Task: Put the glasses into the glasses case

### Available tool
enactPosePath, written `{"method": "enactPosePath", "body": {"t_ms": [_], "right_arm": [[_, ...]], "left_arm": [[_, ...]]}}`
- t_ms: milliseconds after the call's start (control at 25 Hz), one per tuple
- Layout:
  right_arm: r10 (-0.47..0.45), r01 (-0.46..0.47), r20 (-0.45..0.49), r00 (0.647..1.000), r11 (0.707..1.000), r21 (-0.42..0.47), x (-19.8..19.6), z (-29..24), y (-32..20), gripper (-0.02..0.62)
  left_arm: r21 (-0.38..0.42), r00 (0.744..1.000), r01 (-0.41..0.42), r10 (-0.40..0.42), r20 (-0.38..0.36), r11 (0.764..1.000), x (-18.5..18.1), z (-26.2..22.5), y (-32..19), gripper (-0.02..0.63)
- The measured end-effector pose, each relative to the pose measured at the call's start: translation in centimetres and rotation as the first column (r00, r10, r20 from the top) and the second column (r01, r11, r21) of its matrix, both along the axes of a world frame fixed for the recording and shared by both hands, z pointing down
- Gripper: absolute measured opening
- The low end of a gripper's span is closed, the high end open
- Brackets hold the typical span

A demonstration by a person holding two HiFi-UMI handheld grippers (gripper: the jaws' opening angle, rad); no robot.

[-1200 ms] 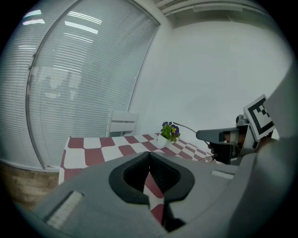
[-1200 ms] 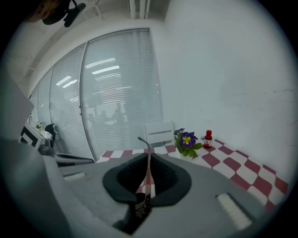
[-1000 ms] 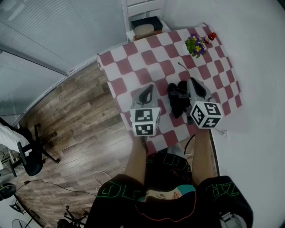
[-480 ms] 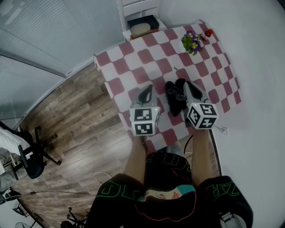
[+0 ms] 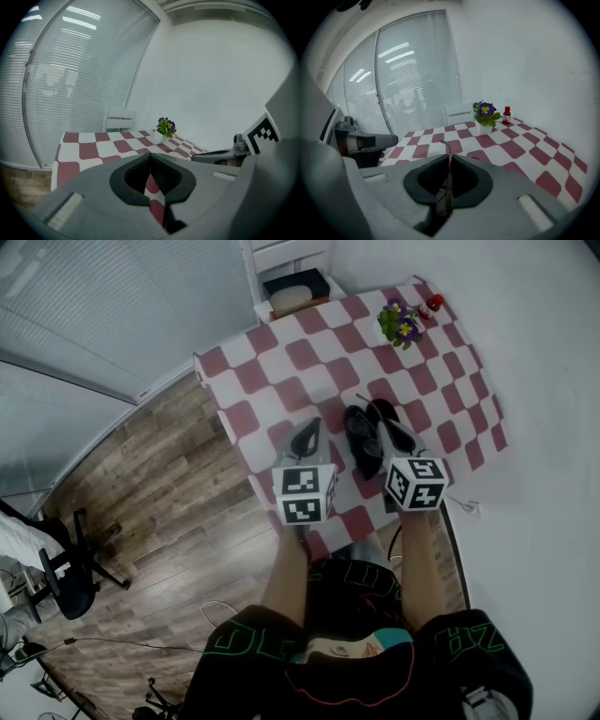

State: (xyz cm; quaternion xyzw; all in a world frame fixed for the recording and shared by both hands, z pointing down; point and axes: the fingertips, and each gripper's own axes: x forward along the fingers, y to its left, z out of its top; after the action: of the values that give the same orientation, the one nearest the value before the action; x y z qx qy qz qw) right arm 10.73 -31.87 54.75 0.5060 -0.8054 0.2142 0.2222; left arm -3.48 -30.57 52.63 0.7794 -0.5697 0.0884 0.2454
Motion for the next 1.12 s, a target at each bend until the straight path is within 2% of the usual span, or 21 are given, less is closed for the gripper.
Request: {"method": "enactPosePath", "body": {"t_ms": [560, 920, 1120], "right_arm": [[-0.001, -0.004, -0.049, 0.999, 0.995, -0.102, -0.3, 3.9, 1.7, 0.023], [0.006, -0.016, -0.073, 0.997, 0.99, -0.137, -0.5, 5.5, 2.3, 0.026], [-0.02, 0.001, -0.121, 0.992, 0.988, -0.152, -0.5, 6.7, 2.7, 0.029]], "left_arm": [[0.01, 1.0, -0.003, 0.003, 0.002, 1.0, 0.1, -0.2, 0.0, 0.009], [0.006, 1.0, 0.001, -0.001, 0.007, 1.0, -0.4, -0.1, 0.3, 0.009], [0.003, 1.0, -0.001, 0.001, 0.008, 1.0, -0.2, 0.0, 0.4, 0.009]]}}
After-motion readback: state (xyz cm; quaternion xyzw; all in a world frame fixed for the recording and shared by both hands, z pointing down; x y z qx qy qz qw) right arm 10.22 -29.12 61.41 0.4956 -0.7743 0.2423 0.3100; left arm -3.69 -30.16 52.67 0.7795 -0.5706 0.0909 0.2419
